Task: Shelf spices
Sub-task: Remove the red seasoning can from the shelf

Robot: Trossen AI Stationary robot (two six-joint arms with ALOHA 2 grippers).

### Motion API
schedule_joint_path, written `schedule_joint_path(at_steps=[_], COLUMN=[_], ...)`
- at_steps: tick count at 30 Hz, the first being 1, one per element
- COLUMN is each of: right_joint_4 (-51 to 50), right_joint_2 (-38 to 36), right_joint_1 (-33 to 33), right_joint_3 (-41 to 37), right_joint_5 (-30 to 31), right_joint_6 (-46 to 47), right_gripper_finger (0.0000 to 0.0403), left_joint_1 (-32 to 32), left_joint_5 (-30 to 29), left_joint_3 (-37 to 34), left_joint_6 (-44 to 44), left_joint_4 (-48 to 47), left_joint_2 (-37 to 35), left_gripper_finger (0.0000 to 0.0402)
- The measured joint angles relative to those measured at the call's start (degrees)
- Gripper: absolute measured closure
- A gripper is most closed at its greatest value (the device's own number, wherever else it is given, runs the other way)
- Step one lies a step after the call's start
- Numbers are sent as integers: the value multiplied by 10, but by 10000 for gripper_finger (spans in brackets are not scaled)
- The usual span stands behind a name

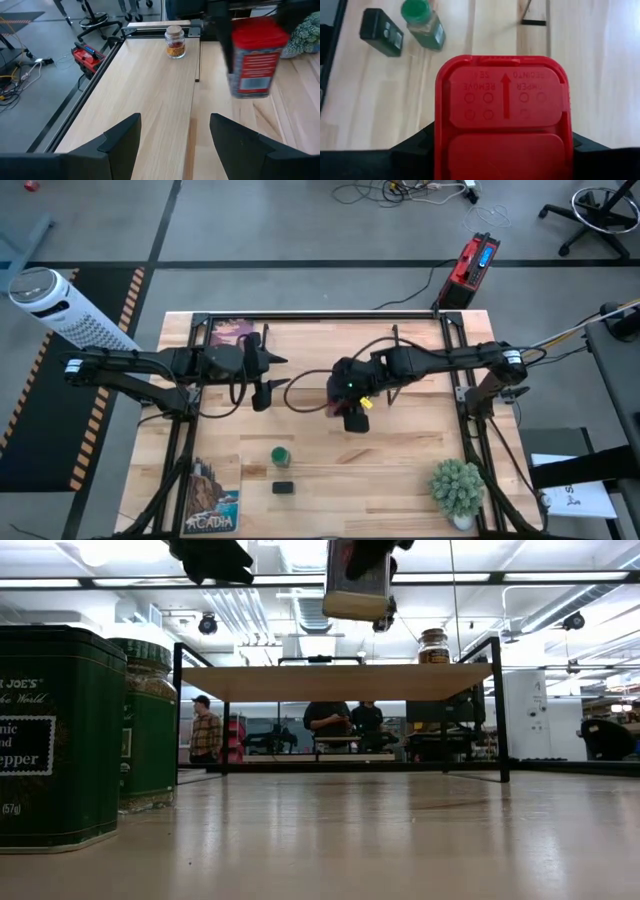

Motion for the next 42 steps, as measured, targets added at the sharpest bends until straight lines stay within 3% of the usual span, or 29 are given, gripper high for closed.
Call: schedule_joint_path(at_steps=[15, 31, 42], right_joint_4=[44, 165, 254], right_joint_2=[4, 11, 116], right_joint_1=[113, 208, 239], right_joint_3=[0, -73, -87], right_joint_5=[4, 93, 91], right_joint_6=[92, 198, 253], right_gripper_finger=[209, 209, 207], left_joint_1=[0, 0, 0], left_joint_5=[0, 1, -4], left_joint_3=[0, 0, 0], left_joint_6=[0, -1, 7], left_joint_4=[2, 27, 59], left_joint_2=[0, -26, -40], left_gripper_finger=[176, 176, 176])
